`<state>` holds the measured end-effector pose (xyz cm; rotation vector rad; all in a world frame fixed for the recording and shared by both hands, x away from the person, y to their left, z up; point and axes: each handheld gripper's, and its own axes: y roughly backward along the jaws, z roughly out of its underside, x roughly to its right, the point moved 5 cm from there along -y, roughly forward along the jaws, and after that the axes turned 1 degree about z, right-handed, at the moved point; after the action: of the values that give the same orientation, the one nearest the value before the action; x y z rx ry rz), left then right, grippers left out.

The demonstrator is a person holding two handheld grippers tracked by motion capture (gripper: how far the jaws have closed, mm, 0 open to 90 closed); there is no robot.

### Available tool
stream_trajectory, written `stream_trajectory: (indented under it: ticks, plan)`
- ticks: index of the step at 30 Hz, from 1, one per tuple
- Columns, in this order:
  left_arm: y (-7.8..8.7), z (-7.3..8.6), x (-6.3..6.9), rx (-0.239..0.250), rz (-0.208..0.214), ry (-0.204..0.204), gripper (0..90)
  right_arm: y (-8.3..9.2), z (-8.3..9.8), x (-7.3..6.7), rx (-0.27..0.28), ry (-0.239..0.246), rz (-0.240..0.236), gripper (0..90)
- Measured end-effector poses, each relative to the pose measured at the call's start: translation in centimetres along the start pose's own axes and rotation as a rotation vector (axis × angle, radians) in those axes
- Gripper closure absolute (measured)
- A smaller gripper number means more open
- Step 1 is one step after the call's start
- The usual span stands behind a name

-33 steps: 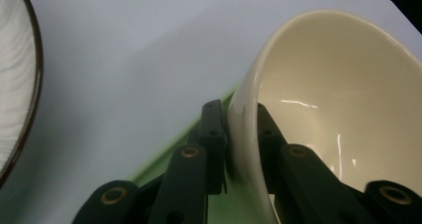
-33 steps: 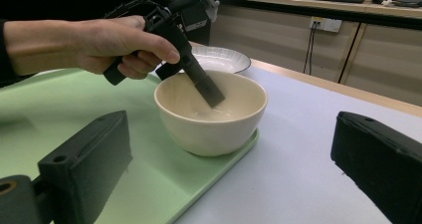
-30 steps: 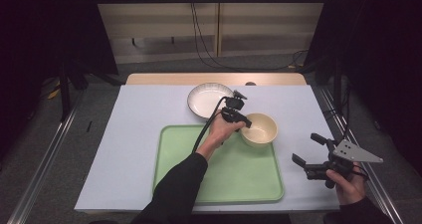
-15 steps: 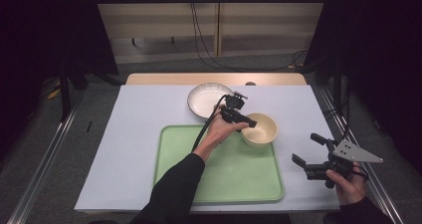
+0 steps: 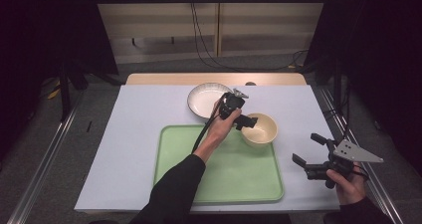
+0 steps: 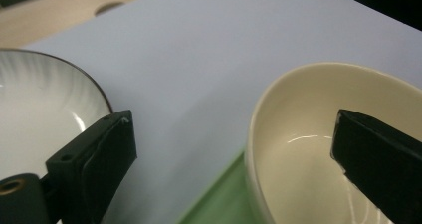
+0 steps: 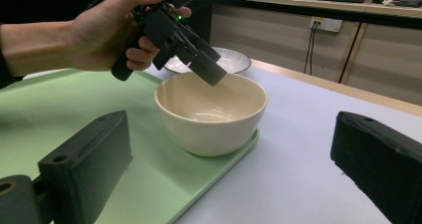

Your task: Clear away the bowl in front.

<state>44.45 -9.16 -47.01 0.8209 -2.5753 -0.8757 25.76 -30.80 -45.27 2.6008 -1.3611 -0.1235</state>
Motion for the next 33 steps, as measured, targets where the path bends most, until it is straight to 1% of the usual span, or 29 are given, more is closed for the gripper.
stream_trajectory:
  ticks: [1, 3, 4, 5, 7, 8, 10, 11, 13, 14, 15, 16, 17, 18, 19, 21, 22, 26, 27, 28, 30, 31, 33]
  plan:
    - [0.2, -0.1, 0.0, 0.021, -0.010, -0.002, 3.2, 0.0, 0.0, 0.0, 0.000, -0.001, 0.001, 2.3]
    - [0.6, 0.0, -0.1, 0.043, -0.012, 0.012, 2.9, 0.0, 0.0, 0.0, 0.000, 0.004, -0.002, 2.3]
    - [0.7, 0.0, -0.1, 0.054, -0.014, 0.011, 2.9, 0.0, 0.0, 0.0, 0.001, 0.003, -0.001, 2.3]
    - [1.0, 0.0, -0.1, 0.068, -0.031, 0.008, 2.8, 0.0, 0.0, 0.0, 0.001, 0.003, -0.001, 2.3]
    - [1.4, 0.0, -0.1, 0.085, -0.029, 0.013, 2.6, 0.0, 0.0, 0.0, 0.001, 0.005, -0.001, 2.3]
    - [1.5, -0.1, -0.1, 0.098, -0.028, 0.027, 2.5, 0.0, 0.0, 0.0, 0.001, 0.003, -0.001, 2.3]
    - [1.8, -0.1, -0.1, 0.114, -0.012, 0.051, 2.4, 0.0, 0.0, 0.0, 0.000, 0.001, 0.000, 2.3]
    - [2.0, -0.1, -0.1, 0.107, -0.012, 0.040, 2.4, 0.0, 0.0, -0.1, 0.001, -0.003, -0.002, 2.3]
    - [2.3, 0.1, -0.1, 0.105, -0.036, 0.034, 2.5, 0.1, 0.0, 0.0, -0.002, -0.001, 0.001, 2.3]
    - [2.5, 0.2, -0.1, 0.097, -0.034, 0.024, 3.4, 0.1, 0.0, 0.0, 0.001, -0.002, -0.002, 2.3]
    - [2.8, 0.2, -0.1, 0.104, -0.026, 0.025, 2.9, 0.1, 0.0, 0.0, -0.001, -0.002, -0.003, 2.3]
    - [3.0, 0.3, -0.3, 0.097, -0.032, 0.013, 2.7, 0.1, 0.0, 0.0, -0.001, 0.000, -0.003, 2.3]
    - [3.3, 0.4, -0.3, 0.104, -0.018, 0.021, 3.0, 0.1, 0.0, 0.0, 0.000, -0.004, 0.000, 2.3]
    - [3.6, 0.6, -0.4, 0.091, -0.015, 0.020, 3.1, 0.1, 0.0, 0.0, 0.000, -0.004, 0.001, 2.3]
    - [4.0, 0.8, -0.5, 0.088, 0.003, 0.007, 3.0, 0.1, 0.0, 0.0, 0.001, -0.004, -0.004, 2.3]
    - [4.6, 1.1, -0.8, 0.108, 0.004, 0.018, 2.7, 0.1, -0.1, 0.0, 0.005, 0.001, -0.001, 2.3]
    - [4.8, 1.2, -0.9, 0.117, -0.010, 0.012, 2.9, 0.1, -0.1, 0.0, 0.004, -0.001, 0.003, 2.3]
    - [5.9, 2.0, -1.6, 0.115, -0.042, 0.014, 2.7, 0.1, -0.1, 0.0, 0.002, 0.004, 0.002, 2.3]
    - [6.4, 2.2, -1.9, 0.123, -0.066, 0.017, 2.6, 0.1, -0.1, 0.0, 0.004, 0.001, 0.005, 2.3]
    - [6.7, 2.3, -2.1, 0.133, -0.081, 0.023, 2.6, 0.1, -0.1, 0.0, 0.002, -0.002, 0.007, 2.3]
    - [7.4, 2.5, -2.3, 0.134, -0.090, 0.017, 2.3, 0.1, 0.0, 0.1, -0.002, 0.000, 0.007, 2.3]
    - [7.7, 2.6, -2.5, 0.142, -0.085, 0.017, 2.2, 0.1, 0.0, 0.1, -0.003, 0.004, 0.008, 2.3]
    - [8.4, 2.8, -2.7, 0.149, -0.096, 0.024, 2.2, 0.1, -0.1, 0.0, 0.001, -0.002, 0.008, 2.3]
